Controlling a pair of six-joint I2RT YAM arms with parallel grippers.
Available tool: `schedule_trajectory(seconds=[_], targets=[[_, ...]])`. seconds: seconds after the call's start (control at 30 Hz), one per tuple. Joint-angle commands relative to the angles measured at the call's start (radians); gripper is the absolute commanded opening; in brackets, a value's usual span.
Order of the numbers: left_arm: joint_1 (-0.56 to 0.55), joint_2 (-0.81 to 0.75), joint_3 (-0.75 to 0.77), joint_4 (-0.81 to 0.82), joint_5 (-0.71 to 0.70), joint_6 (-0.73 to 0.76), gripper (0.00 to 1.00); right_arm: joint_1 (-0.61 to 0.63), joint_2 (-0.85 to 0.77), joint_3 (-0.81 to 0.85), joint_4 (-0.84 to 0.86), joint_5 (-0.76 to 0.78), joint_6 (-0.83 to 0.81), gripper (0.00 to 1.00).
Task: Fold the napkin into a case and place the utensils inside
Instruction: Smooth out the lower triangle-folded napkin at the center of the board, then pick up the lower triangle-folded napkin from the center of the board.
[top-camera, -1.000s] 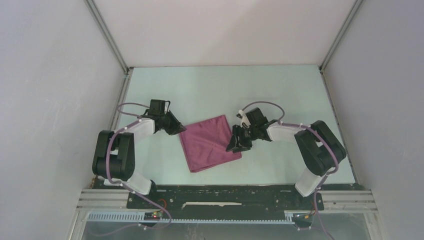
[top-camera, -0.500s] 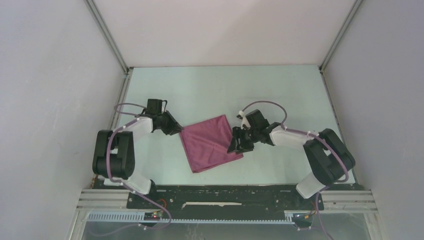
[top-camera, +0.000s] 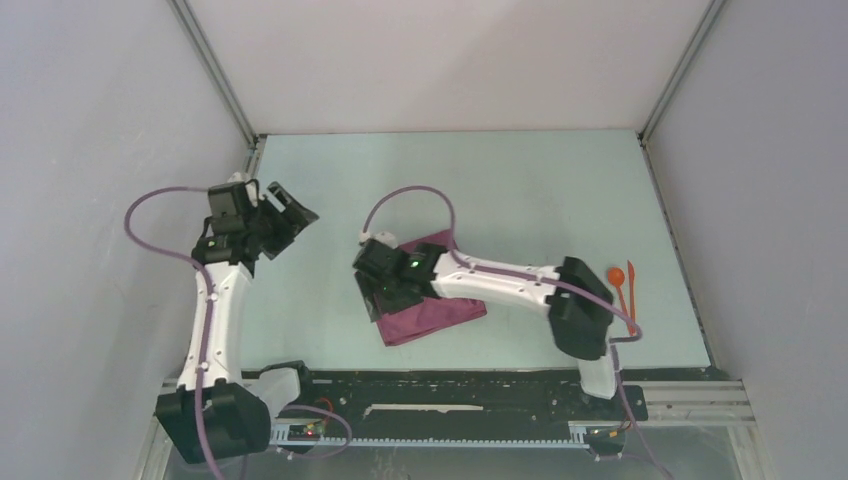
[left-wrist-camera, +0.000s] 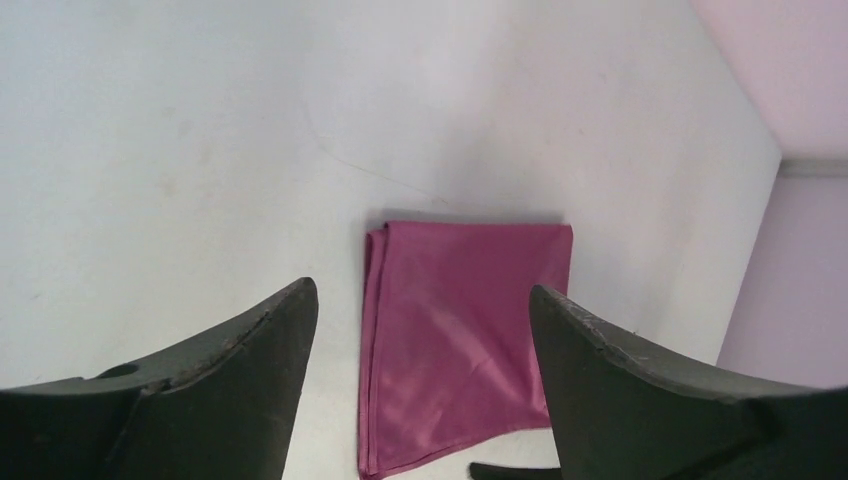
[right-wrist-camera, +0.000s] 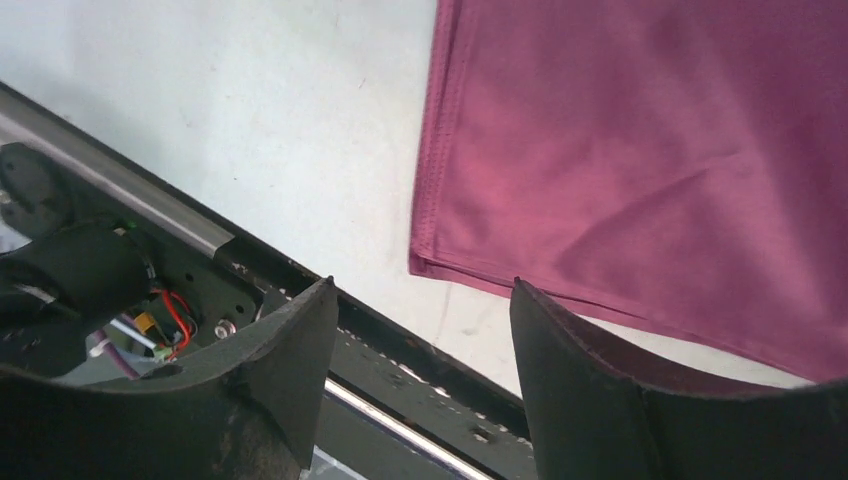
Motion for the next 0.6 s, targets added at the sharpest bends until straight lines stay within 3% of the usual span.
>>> schedule_trajectory(seconds=[0.0,0.2,0.57], targets=[[0.085,-0.059,-0.011,-0.068,0.024,-0.041,0.84,0.062,0.164,0.193,-0.291,0.057,0.118,0.7],[0.115,-0.104,-0.021,-0.039,0.023,-0.023,0.85,0.083,0.314,0.368,-0.374,0.031,0.106,0.58],[0.168,-0.094,-0.083,0.04,0.166,-0.035,0.85,0.066,0.449,0.529,-0.465,0.007,0.096,0.64]])
